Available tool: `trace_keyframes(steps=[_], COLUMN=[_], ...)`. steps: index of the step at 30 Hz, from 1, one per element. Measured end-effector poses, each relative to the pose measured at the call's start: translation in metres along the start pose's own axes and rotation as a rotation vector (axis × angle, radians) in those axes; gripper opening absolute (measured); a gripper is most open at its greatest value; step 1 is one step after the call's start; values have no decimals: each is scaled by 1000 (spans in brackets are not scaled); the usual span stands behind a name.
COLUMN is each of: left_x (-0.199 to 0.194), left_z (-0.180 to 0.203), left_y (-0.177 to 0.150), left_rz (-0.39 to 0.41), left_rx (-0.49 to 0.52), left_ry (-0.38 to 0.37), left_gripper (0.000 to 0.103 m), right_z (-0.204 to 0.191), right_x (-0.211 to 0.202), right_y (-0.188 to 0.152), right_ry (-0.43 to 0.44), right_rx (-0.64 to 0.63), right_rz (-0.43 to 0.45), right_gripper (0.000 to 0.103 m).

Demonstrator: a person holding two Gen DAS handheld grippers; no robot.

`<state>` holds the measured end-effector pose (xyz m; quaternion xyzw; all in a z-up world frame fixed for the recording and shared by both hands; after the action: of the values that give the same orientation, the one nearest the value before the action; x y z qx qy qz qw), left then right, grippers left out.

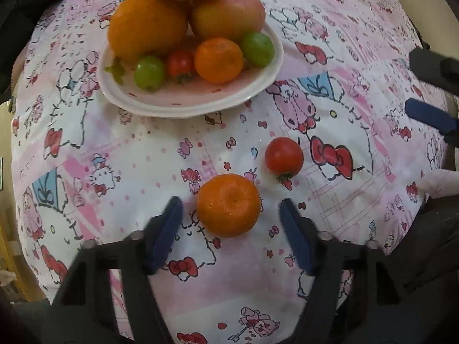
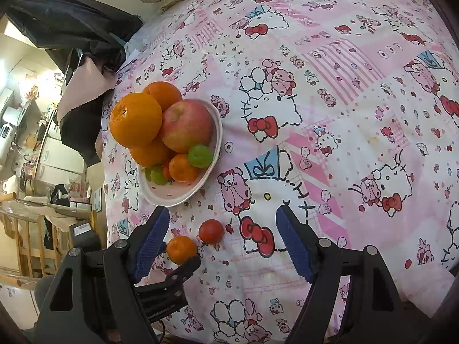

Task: Organize fruits
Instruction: 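Lower the left tool onto the small tangerine and close on it, then grasp the red cherry tomato with the right tool while the left tool lifts the tangerine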

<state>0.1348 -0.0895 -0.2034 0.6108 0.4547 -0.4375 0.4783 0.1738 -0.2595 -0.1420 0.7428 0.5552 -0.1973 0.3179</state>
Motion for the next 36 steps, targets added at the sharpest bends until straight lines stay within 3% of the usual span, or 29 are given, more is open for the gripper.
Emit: trace_keyframes(steps=[1,5,11,20,26,31,34,36], left_x=[1,-4,-15,-44,-50,-49,-50,-50], left_z=[0,-2,-18,-75,-90,-97,-100,-100], left_y=[0,2,4,5,3,4,3,3], left_rz=[3,33,48,71,101,96,96,95], left_rx=[7,27,-31,-270,-306,-331,-342,-345], left_ry=[2,-1,-3,26,51,47,37,29], left_gripper=[40,39,39,39,39,39,39,39], right_z=[0,-2,-3,-1,-5,1,0,-1], right_x=[2,8,12,38,78,105,113,112], right_y=[0,0,-2,-12,-23,-34,-40,-40], right_ry=[-2,-6,-10,-41,-41,-90,-103,-111], right_rx=[1,-2,-8,-12,-15,-23,-54,-75], right_rz=[-5,-18,-31,-118,-224,-295,-320,-313], right_gripper=[79,79,79,79,56,49,35,34])
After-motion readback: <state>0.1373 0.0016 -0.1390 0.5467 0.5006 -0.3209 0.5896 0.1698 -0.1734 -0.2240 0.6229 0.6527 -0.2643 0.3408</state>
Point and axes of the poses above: each gripper's, at about its wrist camera, not at the fingertips, and x roughly the way its jaws point, z to its right, y to its top, the point moved 5 cm from there along x, roughly the way its jaws point, and after that the axes turned 15 degrees about y, right-handed, at the moved point
